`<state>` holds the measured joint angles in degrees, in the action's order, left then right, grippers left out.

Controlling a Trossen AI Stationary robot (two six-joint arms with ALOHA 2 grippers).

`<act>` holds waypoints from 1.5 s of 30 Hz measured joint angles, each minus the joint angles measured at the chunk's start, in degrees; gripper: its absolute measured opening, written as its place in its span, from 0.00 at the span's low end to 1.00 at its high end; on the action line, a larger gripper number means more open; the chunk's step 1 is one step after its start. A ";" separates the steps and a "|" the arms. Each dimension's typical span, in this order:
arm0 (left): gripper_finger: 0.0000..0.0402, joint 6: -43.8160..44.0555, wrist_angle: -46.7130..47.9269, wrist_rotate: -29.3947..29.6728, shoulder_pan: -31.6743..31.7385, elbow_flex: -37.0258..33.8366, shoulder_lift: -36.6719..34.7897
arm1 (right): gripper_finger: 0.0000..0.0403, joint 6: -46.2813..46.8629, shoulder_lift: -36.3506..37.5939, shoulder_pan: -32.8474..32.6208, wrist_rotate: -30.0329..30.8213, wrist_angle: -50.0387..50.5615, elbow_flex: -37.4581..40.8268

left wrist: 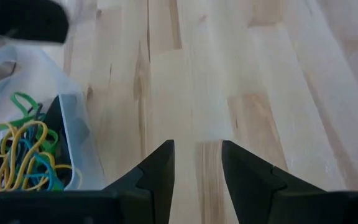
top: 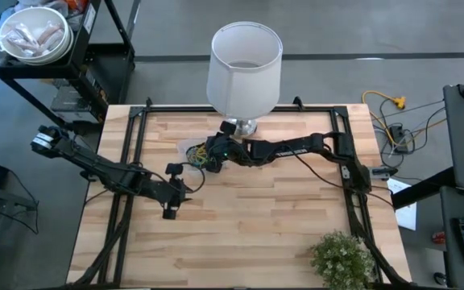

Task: Pick and place rubber bands into bin
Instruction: Return to Home Position

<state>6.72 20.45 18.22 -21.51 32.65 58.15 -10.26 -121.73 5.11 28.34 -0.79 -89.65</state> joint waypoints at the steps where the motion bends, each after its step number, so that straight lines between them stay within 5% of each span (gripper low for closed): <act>1: 0.29 0.02 0.04 0.00 0.01 0.28 -0.01 | 0.36 -0.64 0.72 -0.56 0.03 1.46 -0.19; 9: 0.29 -0.04 -6.57 1.02 0.09 1.74 -0.09 | 0.35 -4.62 9.38 -5.09 0.15 12.07 -0.93; 15: 0.29 -1.29 -24.36 13.26 0.15 1.73 -0.11 | 0.33 -3.49 19.07 -8.76 0.17 21.40 -0.96; 18: 0.29 -11.06 -31.20 18.13 0.17 1.72 -0.13 | 0.32 -1.17 23.88 -10.51 0.13 25.98 -0.93; 26: 0.29 -27.97 -34.85 17.87 0.43 3.80 -2.76 | 0.32 1.44 34.01 -12.50 -0.61 33.67 1.11; 30: 0.29 -33.00 -34.28 12.89 1.50 5.41 -5.94 | 0.32 -1.18 37.79 -12.08 -8.21 33.53 4.02; 36: 0.29 -35.61 -34.32 -4.66 6.62 6.03 -12.28 | 0.32 -5.62 43.63 -9.36 -17.90 27.45 11.96; 42: 0.29 -32.96 -26.62 -9.06 12.95 5.55 -18.69 | 0.32 -6.47 51.64 -5.50 -18.70 17.23 23.53; 45: 0.29 -32.51 -22.66 -11.59 14.95 5.22 -21.50 | 0.32 -6.47 56.28 -3.01 -23.70 12.44 29.91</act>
<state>-25.79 -2.21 6.63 -6.56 37.87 36.65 -16.73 -65.44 2.10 4.64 11.65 -59.74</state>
